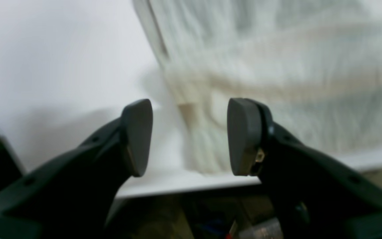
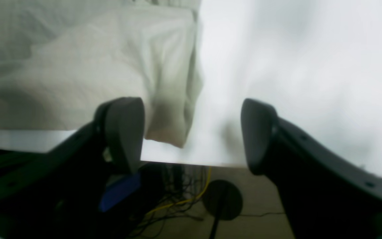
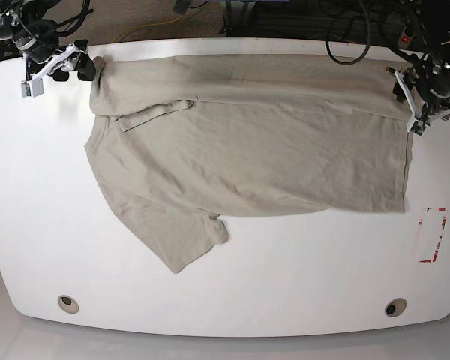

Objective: Fold the T-shirt properly
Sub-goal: 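Release the shirt edge with both grippers and reposition them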

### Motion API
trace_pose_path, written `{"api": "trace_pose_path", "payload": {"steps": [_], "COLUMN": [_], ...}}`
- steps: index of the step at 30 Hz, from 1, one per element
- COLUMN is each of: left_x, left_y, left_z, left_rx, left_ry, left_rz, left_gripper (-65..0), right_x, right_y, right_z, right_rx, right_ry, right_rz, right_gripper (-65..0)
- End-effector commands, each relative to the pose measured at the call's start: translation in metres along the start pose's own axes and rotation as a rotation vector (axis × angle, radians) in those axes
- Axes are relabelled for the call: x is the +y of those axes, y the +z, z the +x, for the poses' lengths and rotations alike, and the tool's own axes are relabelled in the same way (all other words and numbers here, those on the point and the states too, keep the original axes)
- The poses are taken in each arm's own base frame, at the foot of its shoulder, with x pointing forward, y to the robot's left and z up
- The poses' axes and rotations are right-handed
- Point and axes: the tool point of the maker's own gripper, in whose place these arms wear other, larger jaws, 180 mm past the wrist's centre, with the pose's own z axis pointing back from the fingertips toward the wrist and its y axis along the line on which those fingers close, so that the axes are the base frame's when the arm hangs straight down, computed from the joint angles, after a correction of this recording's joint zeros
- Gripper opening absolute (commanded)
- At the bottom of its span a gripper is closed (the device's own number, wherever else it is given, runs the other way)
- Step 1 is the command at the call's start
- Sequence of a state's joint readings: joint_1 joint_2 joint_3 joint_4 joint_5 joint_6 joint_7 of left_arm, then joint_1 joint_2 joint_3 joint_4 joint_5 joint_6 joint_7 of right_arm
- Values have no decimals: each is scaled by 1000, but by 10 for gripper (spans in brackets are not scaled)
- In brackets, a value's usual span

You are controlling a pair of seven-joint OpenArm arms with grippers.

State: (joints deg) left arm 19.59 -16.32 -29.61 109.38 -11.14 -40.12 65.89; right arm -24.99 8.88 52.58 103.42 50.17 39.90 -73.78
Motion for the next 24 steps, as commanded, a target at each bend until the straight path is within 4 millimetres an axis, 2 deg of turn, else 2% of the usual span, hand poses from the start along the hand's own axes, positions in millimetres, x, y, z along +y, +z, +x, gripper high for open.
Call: {"api": "trace_pose_path", "payload": {"steps": [1,4,7,10,15,17,21,24], "left_x": [-4,-11,-17,-26,-29,-29,-29,-28], "left_y": [3,2,-3,-21,-38,-38,-39,-38], "left_z": [-1,-9,-17,-38,-40,-41,-42,-41], "left_rx": [-29,-21,1,53,20,23,27,25], "left_ry": [-15,-20,-11,36,89,91,93,90], "left_rz": [-5,-22,-46,-102,-138,-140,-141,-139], "left_gripper": [-318,-318,-318,-318,-319,-319,-319,-319], "right_x": [-2,-5,-7,-7,7,9,14,13], "right_y": [-3,-10,-13,-14,-23,-24,-21,-22], "right_z": [-3,-13,-15,-14,-14,-15,-14,-18], "right_rx": [1,25,26,28,46,53,38,51], "right_ry": [-22,-61,-79,-76,-51,-46,-49,-55], "right_rz": [21,36,42,42,82,89,114,110], "right_gripper": [-260,-292,-331,-376,-426,-401,-298,-298]}}
